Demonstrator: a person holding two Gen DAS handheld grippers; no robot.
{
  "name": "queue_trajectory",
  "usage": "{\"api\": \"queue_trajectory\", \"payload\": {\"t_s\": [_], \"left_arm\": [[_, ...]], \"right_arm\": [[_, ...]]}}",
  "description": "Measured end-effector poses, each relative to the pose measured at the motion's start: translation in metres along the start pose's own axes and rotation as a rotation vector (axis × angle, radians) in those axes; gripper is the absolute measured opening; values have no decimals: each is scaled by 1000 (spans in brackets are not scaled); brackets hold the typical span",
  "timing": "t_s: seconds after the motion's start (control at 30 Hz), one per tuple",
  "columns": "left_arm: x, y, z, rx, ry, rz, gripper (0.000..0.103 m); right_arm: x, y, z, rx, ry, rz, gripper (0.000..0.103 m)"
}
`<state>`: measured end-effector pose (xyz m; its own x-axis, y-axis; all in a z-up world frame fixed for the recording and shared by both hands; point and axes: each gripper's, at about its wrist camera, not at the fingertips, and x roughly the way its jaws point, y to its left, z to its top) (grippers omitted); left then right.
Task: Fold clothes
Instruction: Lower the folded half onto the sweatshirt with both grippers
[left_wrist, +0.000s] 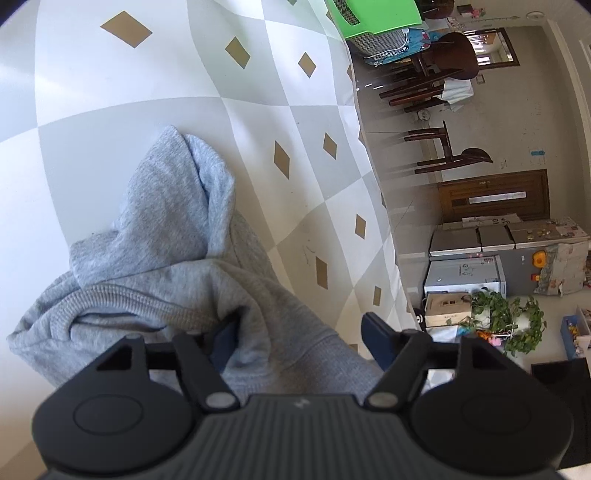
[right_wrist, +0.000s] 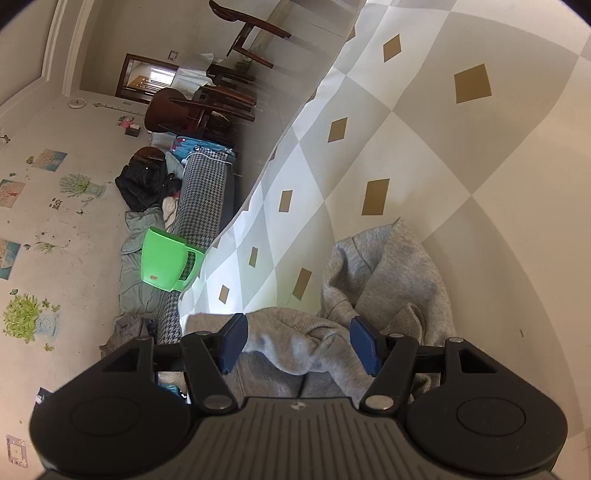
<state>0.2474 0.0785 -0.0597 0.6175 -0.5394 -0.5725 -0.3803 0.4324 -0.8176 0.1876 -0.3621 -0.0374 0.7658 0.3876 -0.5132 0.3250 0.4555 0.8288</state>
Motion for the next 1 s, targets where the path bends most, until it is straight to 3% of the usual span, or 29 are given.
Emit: {"api": "queue_trajectory", "payload": {"t_s": [0.13,0.23,0.37,0.7,0.87,1.0], "left_arm": [[-9,-8,8,6,-36,-24,90],[-22,-15,12,48,-79,14,96],[-29,-17,9,78,-56,46,98],[-32,-13,-7,232,7,203,98],[-31,-17,-14,300,36,193,98],[-29,-32,-21,416,33,189,98]], "right_arm": [[-8,12,1,-122,-8,-41,61],[-12,26,-6,-305,9,-95,61],[-7,36,-19,-479,50,-142,61],[16,33,-23,-486,44,-158,61],[29,36,-25,-509,40,-172,61],[35,41,-29,-540,35,-172,61]]}}
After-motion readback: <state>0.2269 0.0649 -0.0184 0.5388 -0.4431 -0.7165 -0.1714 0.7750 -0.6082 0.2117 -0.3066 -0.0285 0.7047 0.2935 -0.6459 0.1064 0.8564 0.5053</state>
